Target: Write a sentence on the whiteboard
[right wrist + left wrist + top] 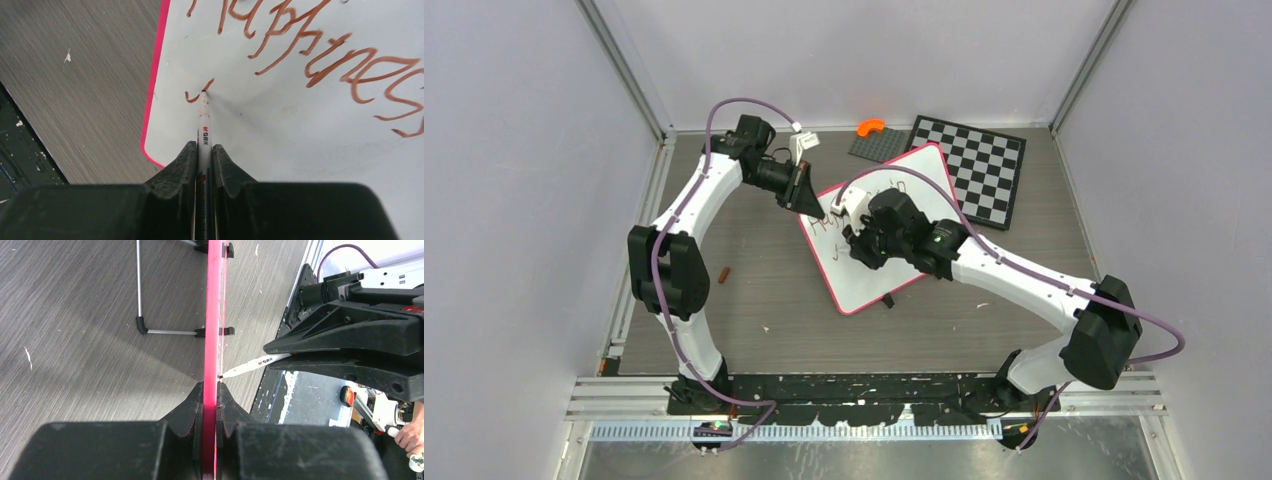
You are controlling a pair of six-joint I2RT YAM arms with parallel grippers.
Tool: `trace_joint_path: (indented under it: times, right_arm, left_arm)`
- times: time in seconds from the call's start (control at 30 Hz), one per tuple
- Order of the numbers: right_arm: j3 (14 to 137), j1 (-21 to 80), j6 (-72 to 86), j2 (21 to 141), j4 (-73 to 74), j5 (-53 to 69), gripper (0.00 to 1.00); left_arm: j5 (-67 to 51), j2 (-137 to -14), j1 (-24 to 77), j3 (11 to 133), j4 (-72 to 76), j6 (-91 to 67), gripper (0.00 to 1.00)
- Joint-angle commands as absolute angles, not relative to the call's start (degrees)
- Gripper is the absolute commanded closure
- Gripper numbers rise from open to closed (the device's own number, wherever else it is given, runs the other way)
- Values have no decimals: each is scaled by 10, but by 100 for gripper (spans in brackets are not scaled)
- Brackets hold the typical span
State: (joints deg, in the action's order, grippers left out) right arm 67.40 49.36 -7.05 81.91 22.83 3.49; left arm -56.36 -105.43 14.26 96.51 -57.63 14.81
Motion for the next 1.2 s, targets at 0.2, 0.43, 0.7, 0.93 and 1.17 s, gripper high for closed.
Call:
trace_joint_path:
  times: [0.2,0.43,0.7,0.93,1.17]
  right_arm:
    - [635,512,-73,802,249,51,100]
    - [664,533,-72,834,245,60,100]
    - [691,513,-67,798,262,65,100]
    - [690,480,-65,782,273,54,100]
    - [697,481,-68,804,255,39,100]
  left_arm:
    - [-481,-1056,143,956,-582,184,100]
    - [-479,-1053,143,953,-582,184,100]
    - [-482,-1054,143,954,-584,184,100]
    - [-486,-1055,143,958,-584,183,100]
    - [-484,-1055,143,957,-584,182,100]
